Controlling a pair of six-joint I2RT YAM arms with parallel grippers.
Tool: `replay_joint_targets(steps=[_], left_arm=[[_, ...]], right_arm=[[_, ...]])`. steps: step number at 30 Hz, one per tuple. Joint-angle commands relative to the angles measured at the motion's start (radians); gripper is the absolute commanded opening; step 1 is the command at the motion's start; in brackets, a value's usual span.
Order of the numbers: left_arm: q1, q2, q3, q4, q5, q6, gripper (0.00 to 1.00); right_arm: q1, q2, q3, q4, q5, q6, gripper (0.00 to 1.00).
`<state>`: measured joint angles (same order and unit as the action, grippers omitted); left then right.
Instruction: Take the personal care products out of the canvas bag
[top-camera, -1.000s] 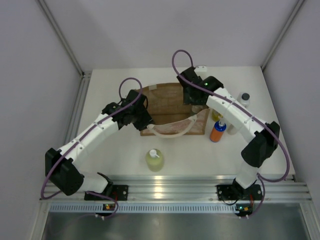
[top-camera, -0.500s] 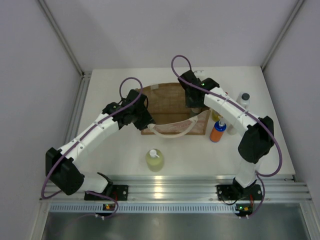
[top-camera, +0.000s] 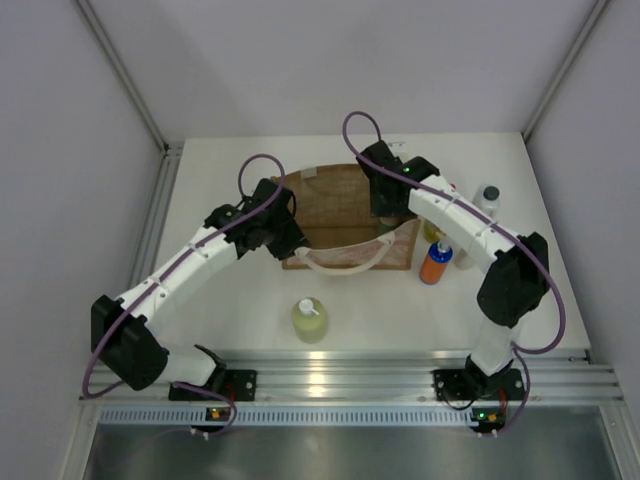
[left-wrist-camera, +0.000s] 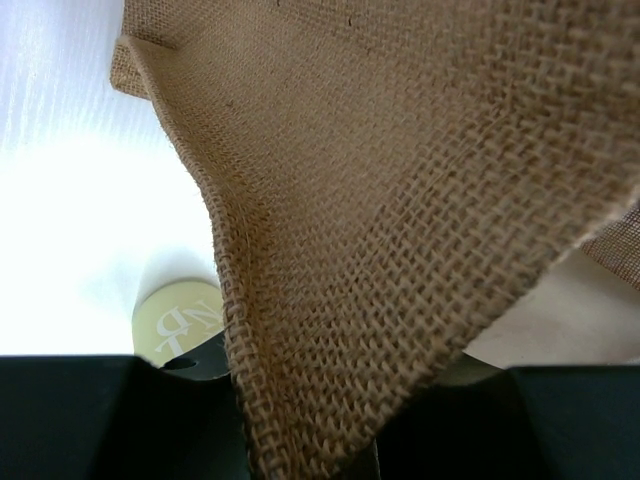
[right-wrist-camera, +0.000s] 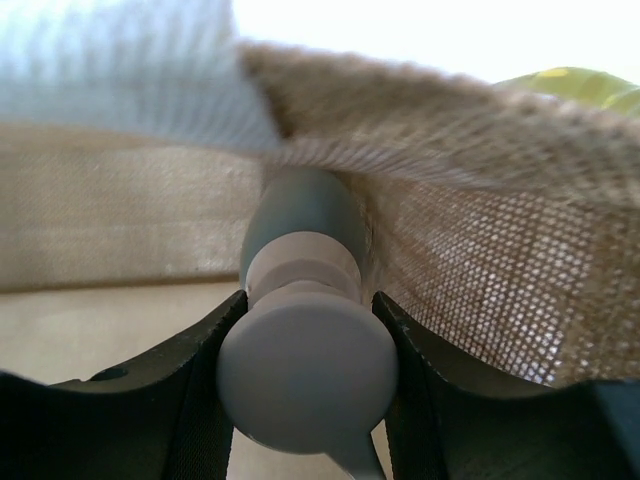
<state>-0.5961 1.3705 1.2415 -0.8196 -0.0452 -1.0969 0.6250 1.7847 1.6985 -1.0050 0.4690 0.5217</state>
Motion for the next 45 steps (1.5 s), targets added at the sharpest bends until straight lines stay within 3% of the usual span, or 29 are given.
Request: replay_joint_targets(steps=[1, 8, 27, 45], left_arm=[[0.005, -0.039, 0.004, 0.025, -0.022, -0.001, 0.38], [0.005, -0.048, -0.007, 0.025, -0.028, -0.011, 0.37], [0.005, -0.057, -0.013, 0.025, -0.035, -0.020, 0.38], [0.005, -0.076, -0.031, 0.025, -0.051, -0.040, 0.38]], right_arm=[[-0.016, -0.068, 0.111, 0.034, -0.046, -0.040, 0.00], [-0.015, -0.094, 0.234, 0.031, -0.099, -0.118, 0.00], [0.012, -0.179, 0.270, 0.017, -0.188, -0.222, 0.00], [0.071, -0.196, 0.418, -0.066, -0.214, -0.302, 0.00]])
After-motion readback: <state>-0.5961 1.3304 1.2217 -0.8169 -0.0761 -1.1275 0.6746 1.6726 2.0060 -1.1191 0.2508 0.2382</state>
